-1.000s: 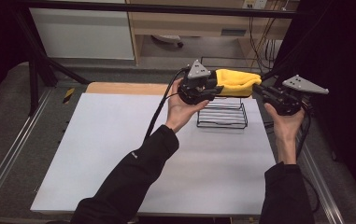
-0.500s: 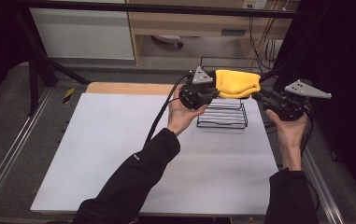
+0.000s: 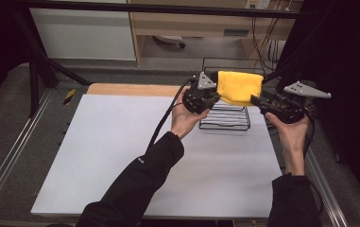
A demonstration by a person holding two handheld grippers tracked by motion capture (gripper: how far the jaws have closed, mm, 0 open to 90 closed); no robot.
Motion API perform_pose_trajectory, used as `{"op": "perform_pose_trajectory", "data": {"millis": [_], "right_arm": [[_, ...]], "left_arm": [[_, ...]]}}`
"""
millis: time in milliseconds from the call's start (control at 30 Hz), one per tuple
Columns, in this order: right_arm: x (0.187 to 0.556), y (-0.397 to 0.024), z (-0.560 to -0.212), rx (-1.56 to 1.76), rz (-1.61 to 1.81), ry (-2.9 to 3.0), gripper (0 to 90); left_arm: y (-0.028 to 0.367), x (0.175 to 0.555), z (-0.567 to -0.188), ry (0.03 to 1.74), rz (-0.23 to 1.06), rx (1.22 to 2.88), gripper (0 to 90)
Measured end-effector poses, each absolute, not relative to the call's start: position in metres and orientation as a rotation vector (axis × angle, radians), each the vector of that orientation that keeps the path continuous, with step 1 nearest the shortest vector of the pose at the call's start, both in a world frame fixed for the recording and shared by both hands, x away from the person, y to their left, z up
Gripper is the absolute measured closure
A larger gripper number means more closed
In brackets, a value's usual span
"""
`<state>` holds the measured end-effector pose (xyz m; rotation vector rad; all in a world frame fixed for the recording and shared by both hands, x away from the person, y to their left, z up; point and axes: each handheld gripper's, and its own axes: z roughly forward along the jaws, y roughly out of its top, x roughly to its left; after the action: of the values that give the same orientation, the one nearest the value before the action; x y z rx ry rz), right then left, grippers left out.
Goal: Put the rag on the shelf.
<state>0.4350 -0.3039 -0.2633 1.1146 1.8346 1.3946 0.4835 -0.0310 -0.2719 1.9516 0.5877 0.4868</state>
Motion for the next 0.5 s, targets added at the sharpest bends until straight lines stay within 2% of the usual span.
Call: {"op": "perform_pose_trajectory", "data": {"millis": [100, 167, 267, 333, 500], "right_arm": [[0.446, -0.305, -0.278, 1.19, 1.39, 1.847, 50.5], [0.45, -0.305, -0.288, 1.209, 1.391, 1.848, 56.2], [0.454, -0.308, -0.298, 1.235, 1.443, 1.827, 72.4], [0.455, -0.309, -0.3, 1.228, 1.445, 1.82, 78.7], [0.458, -0.306, -0.296, 1.2, 1.361, 1.821, 80.6]], "left_arm": [[-0.032, 0.484, -0.274, 0.587, 0.49, 1.958, 84.9], [-0.035, 0.485, -0.276, 0.588, 0.495, 1.963, 85.1], [-0.038, 0.487, -0.28, 0.593, 0.497, 1.963, 85.3], [-0.039, 0.488, -0.282, 0.599, 0.495, 1.958, 85.3], [-0.04, 0.493, -0.286, 0.631, 0.468, 1.938, 84.7]]}}
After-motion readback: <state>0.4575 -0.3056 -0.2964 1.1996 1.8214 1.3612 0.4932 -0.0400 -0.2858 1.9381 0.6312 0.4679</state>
